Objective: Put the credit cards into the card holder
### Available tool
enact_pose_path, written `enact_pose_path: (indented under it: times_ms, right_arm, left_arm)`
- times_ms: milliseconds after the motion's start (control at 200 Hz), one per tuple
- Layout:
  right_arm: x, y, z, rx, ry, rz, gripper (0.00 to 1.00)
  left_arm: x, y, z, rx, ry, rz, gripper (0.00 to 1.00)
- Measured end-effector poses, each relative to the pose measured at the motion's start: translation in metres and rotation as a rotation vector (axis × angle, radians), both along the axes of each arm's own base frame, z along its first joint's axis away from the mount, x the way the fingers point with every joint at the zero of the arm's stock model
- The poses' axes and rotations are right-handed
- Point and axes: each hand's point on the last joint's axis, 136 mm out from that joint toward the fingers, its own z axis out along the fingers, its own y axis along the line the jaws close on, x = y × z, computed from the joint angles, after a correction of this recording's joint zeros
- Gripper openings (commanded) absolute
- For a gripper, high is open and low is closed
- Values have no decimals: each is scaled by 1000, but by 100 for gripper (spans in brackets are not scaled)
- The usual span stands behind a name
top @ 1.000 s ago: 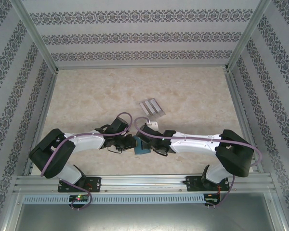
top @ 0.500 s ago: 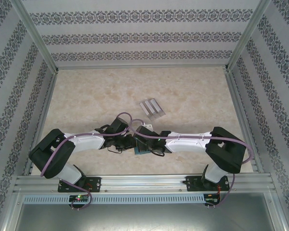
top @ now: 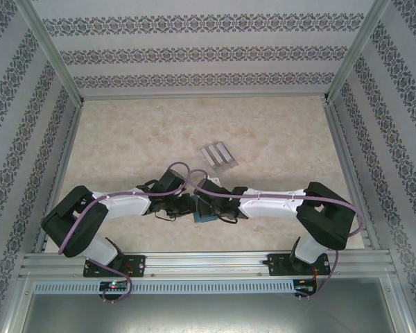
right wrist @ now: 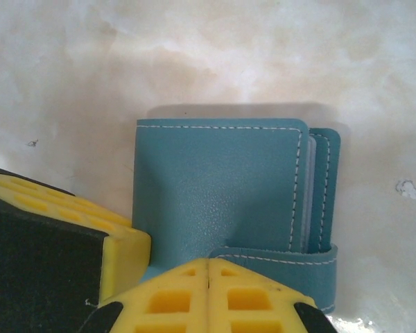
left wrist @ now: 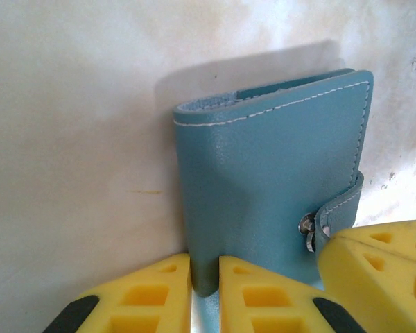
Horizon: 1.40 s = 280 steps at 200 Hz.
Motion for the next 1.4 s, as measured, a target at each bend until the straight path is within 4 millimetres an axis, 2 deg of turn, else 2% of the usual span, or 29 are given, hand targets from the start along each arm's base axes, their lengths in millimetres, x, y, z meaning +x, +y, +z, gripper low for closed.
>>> enact_pose_path:
  times_ms: [180,739,1239,1399]
  right_arm:
    - [2,2,6,27,-17,-2,0]
    - [4,-1,0,30,-21,-17,0]
    - [8,6,-13,0,-31,-18,0]
    - [6,3,-14,42,-49,-38,0]
  left_arm:
    - [0,0,0,-1,0,0,17]
    - [1,-3,0,-15,-3,-5,16]
    - [1,-3,0,-15,1,-3,16]
    - [1,-3,0,-15,1,-3,16]
